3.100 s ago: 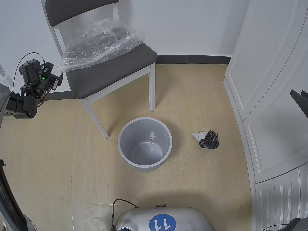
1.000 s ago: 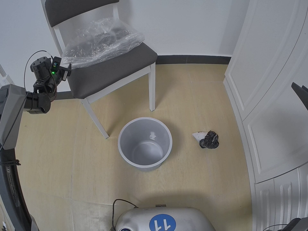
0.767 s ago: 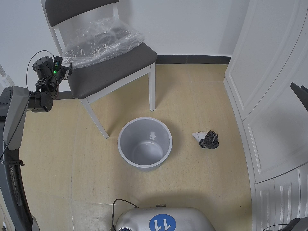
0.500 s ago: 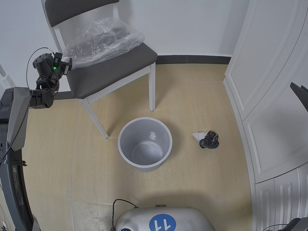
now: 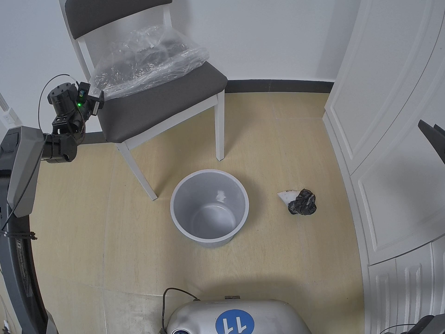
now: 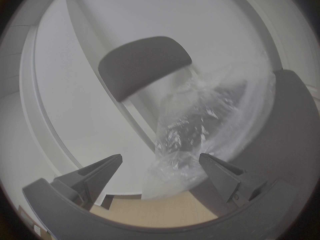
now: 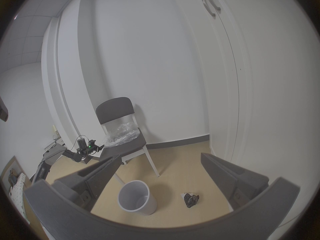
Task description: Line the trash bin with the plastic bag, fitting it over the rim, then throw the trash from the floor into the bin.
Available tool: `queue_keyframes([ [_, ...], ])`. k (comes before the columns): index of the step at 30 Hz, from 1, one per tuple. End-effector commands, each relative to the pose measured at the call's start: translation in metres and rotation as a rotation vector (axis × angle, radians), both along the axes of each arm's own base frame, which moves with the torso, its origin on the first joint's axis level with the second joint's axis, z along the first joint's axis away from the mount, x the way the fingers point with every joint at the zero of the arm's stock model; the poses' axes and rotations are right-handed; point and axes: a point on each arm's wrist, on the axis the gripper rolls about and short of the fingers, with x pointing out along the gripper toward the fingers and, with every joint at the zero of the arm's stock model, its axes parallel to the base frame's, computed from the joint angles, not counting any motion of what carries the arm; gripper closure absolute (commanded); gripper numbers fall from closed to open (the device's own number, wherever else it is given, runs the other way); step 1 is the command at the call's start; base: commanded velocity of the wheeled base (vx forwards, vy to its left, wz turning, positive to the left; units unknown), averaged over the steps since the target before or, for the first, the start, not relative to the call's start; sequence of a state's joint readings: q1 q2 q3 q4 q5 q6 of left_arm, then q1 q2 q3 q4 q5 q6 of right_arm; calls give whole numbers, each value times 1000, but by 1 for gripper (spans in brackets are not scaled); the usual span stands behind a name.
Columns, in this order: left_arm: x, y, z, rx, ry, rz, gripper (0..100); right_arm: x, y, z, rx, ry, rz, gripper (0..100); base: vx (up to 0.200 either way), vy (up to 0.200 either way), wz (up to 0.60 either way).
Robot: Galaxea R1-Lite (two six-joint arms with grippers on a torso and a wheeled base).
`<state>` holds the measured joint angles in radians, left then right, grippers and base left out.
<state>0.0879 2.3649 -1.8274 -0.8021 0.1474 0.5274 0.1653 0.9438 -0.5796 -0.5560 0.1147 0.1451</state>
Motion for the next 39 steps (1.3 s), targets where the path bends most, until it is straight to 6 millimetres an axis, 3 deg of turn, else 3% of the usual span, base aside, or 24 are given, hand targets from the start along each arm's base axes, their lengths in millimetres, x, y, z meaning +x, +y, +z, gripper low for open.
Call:
queue_keyframes([
  [1, -23, 2, -2, -3, 67, 2, 0, 0, 0, -1, -2, 7, 1, 0, 0, 0, 0],
  [12, -26, 7, -7, -6, 85, 15, 0, 0, 0, -2, -2, 9, 1, 0, 0, 0, 0],
  [20, -45, 8, 3, -1, 83, 21, 0, 1, 0, -3, -3, 12, 2, 0, 0, 0, 0],
  [24, -61, 27, 6, 16, 125, 48, 0, 1, 0, -3, -3, 12, 2, 0, 0, 0, 0],
  [30, -70, 56, 6, 71, 164, 53, 0, 1, 0, -3, -5, 16, 2, 0, 0, 0, 0],
  [39, -55, 52, 4, 86, 191, 3, 0, 1, 0, -4, -6, 17, 2, 0, 0, 0, 0],
])
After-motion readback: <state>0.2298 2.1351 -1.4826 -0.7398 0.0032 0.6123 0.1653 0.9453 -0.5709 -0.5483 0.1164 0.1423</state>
